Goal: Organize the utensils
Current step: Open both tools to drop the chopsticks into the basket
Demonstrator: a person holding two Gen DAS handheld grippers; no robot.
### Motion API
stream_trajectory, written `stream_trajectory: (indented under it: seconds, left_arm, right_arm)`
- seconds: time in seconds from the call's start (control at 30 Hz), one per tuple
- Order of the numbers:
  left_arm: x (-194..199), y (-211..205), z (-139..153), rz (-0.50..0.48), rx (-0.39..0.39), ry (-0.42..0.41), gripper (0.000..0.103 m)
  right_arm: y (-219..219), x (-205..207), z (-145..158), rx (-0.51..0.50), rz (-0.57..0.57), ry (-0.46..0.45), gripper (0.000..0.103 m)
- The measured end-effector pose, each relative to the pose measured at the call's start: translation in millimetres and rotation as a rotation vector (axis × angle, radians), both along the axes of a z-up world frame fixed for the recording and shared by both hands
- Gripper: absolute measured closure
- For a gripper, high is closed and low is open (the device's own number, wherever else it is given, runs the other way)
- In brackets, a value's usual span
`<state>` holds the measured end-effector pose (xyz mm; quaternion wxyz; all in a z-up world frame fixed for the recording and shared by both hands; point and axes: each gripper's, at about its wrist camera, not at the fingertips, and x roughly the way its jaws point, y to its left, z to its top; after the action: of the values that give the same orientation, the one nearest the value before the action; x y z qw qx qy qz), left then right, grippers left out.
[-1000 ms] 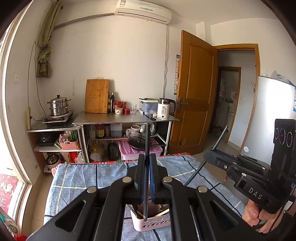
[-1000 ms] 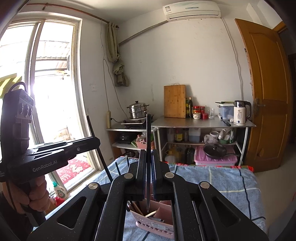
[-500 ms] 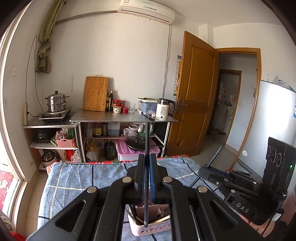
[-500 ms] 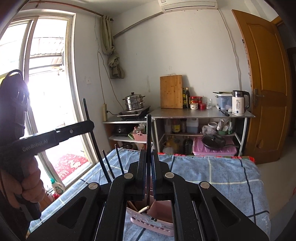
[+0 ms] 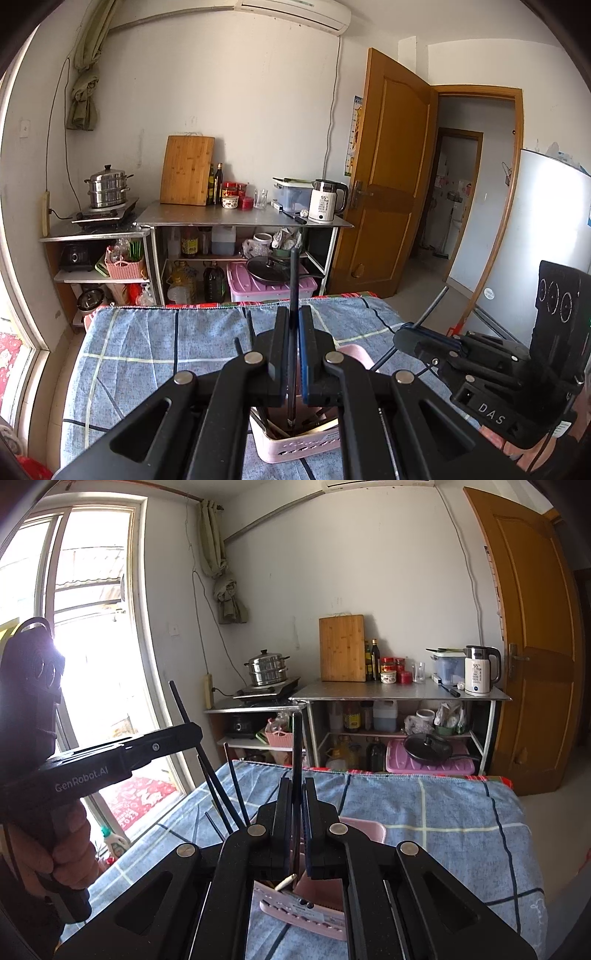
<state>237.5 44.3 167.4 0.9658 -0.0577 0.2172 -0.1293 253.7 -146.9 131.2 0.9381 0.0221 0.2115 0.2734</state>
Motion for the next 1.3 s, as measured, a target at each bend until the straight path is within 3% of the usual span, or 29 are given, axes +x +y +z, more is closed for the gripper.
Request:
stream_trajectory:
  seconds: [0.1,0.47,0.77,0.93,1.3]
  left_arm:
    - [-1.7,0.2,-7.6,0.001,0.002,0.004,0.098]
    - [12.2,-6.7,-49.6,-0.005,0.028,0.143,0.098]
    - [9.6,-8.5,-57.7,-0.009,0.036,0.163,0.097]
    - [-0.7,-3.2,-48.8,0.008,0.016,0.133,0.08]
    - [-41.3,-0.3,-34.6,0.03,0.0,0.062,0.063]
  right_arm:
    - [0.4,2.8,-7.1,-0.007,0.0,0.02,0.098]
    - [5.1,6.2,-23.2,-0.04,-0.001,0.069,0.098]
    - [6.5,2.7,-19.1,-0.059,0.003,0.079,0.097]
    - [-0.9,-6.1,-9.6,-0.042,-0.003,0.051,0.09]
    - [-15.6,-37.6,-3.2,-0.034,-0.008,0.009,0.088]
